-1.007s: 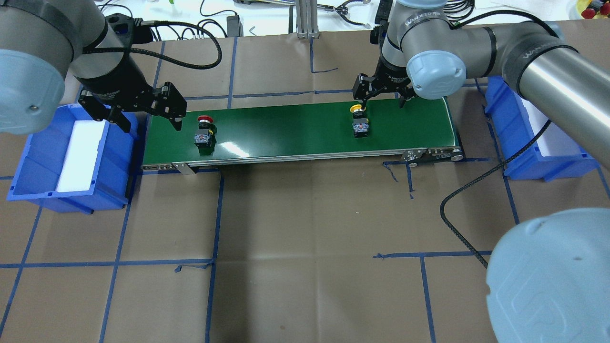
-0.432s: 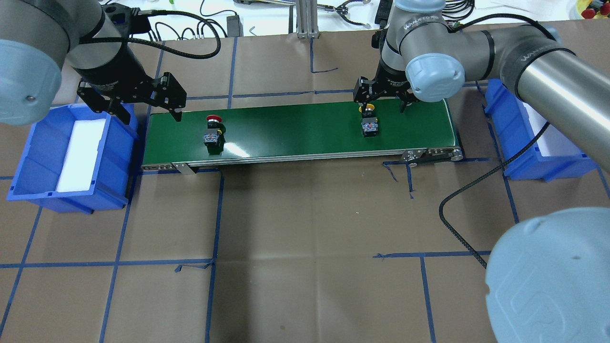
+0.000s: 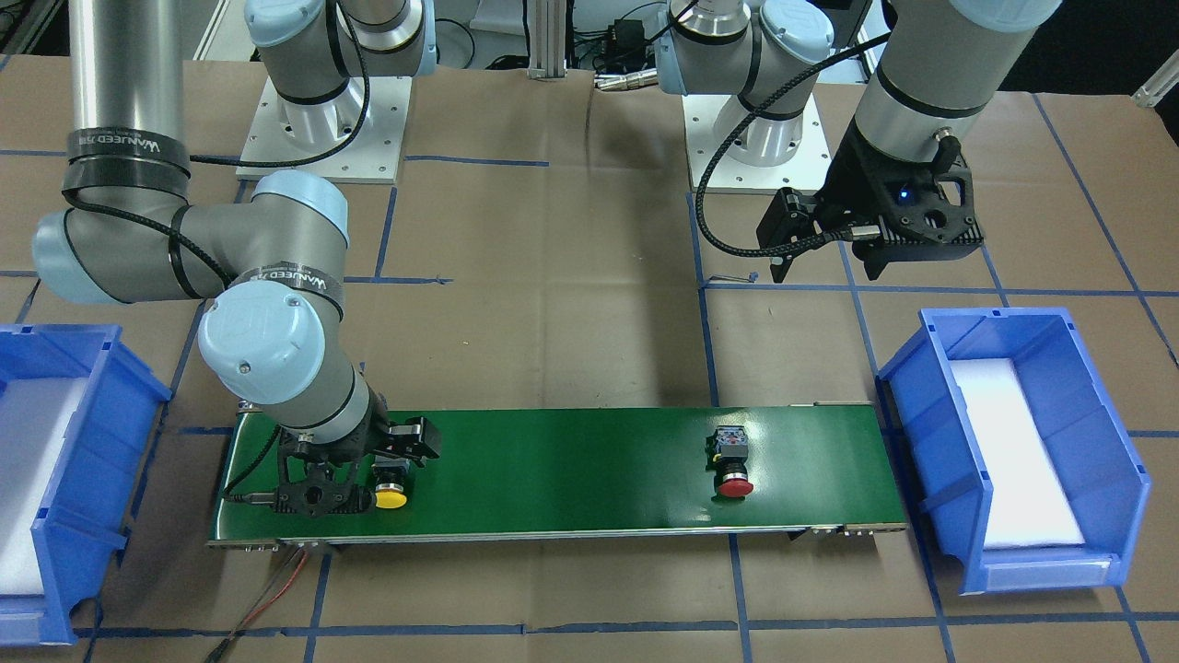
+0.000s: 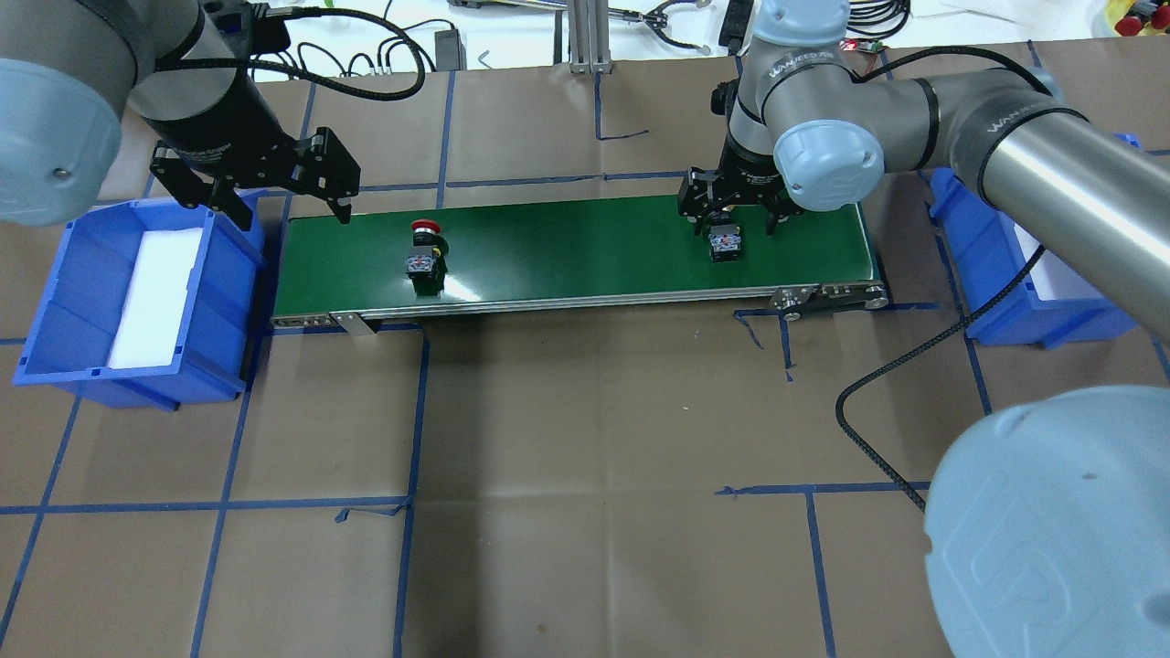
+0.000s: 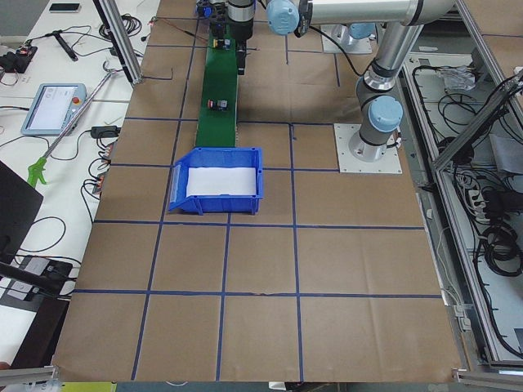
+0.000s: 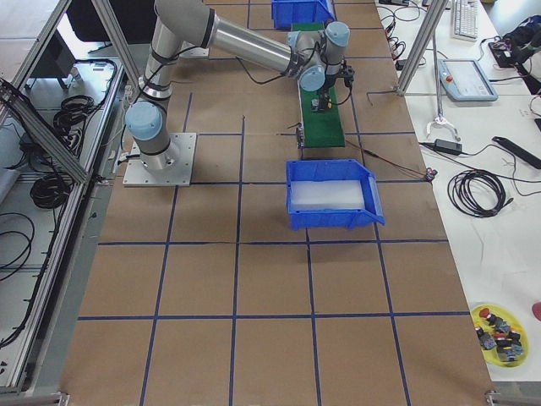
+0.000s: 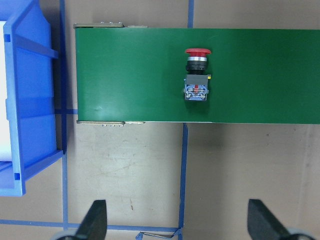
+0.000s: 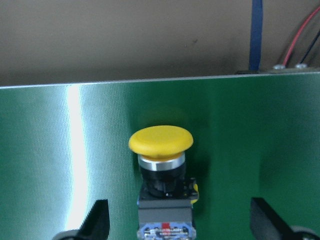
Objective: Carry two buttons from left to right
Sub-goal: 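Carry the yellow button with the right gripper into the empty bin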
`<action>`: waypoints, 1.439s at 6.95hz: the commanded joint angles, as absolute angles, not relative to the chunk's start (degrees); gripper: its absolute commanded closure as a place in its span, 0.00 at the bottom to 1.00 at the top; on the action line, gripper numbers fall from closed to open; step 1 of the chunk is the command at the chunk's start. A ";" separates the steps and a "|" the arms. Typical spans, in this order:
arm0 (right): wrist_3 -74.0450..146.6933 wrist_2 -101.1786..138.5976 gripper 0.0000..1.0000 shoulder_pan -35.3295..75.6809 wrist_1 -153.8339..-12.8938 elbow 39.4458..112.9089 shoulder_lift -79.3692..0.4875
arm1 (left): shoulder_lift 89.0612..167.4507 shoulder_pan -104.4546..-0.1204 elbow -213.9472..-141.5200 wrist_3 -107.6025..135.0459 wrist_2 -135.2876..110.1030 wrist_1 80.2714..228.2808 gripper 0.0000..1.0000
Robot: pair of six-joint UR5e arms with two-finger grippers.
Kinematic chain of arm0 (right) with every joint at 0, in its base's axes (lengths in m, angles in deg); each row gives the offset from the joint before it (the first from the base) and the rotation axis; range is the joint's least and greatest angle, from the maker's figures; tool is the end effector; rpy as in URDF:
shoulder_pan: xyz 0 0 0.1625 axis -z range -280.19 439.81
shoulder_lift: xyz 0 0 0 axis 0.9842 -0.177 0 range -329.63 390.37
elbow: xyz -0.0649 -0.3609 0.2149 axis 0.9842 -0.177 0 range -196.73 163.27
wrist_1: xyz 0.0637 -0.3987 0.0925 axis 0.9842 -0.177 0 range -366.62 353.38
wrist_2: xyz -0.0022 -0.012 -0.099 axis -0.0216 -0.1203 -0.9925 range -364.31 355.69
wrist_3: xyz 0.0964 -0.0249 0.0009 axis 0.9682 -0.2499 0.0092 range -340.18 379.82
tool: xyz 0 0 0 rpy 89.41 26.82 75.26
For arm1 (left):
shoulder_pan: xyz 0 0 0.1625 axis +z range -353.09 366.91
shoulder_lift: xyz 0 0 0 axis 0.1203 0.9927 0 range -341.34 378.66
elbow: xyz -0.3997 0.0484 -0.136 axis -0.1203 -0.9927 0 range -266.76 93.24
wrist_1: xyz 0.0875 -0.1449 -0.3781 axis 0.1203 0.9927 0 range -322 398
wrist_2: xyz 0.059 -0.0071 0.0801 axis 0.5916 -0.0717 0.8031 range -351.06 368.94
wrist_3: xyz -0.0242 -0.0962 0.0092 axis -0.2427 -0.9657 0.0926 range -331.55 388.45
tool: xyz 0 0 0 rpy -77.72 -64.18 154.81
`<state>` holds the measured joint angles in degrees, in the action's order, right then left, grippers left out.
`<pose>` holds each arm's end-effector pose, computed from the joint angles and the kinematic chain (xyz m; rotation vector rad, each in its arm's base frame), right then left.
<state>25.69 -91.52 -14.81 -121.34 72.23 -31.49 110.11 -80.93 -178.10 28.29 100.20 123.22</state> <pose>0.1895 -0.6319 0.2551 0.0354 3.0959 0.0709 -0.1120 -0.5102 0.4722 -0.0638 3.1179 -0.0538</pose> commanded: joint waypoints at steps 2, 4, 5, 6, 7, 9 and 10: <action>24.93 -92.91 0.79 -14.24 -121.23 71.95 -30.45 | 110.24 -81.51 -178.08 28.01 100.35 123.16 0.00; 22.39 -93.43 0.96 -12.14 -121.40 70.99 -31.41 | 110.24 -81.51 -178.17 28.36 100.26 123.16 0.00; 20.63 -96.13 0.96 -10.56 -120.79 69.68 -32.73 | 110.24 -81.51 -178.17 28.36 100.26 123.16 0.00; 20.09 -96.68 0.96 -7.85 -115.31 68.01 -35.96 | 110.24 -81.51 -178.17 28.63 100.17 123.16 0.00; 16.95 -96.86 0.96 -3.73 -109.68 66.60 -39.91 | 110.24 -81.51 -178.17 28.98 100.17 123.25 0.00; 0.13 -97.04 0.96 7.76 -105.94 65.19 -43.54 | 110.24 -81.60 -178.43 31.07 100.17 123.34 0.00; -6.39 -96.86 0.96 14.87 -106.46 65.36 -43.11 | 109.98 -81.60 -178.70 31.18 100.08 123.43 0.00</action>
